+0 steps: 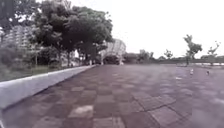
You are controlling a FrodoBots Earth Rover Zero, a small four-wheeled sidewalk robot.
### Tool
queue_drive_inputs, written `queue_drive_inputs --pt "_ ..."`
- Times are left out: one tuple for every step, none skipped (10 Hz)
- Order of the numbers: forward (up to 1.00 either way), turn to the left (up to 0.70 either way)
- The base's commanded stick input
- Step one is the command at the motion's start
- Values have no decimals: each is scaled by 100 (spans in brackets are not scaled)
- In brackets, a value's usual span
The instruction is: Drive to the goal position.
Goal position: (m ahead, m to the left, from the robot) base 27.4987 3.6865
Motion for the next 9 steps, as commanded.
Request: queue_drive_inputs --pt "100 0" --pt "100 0" --pt "100 0" --pt "100 0" --pt "100 0" --pt "100 0" --pt "100 0" --pt "100 0" --pt "100 0"
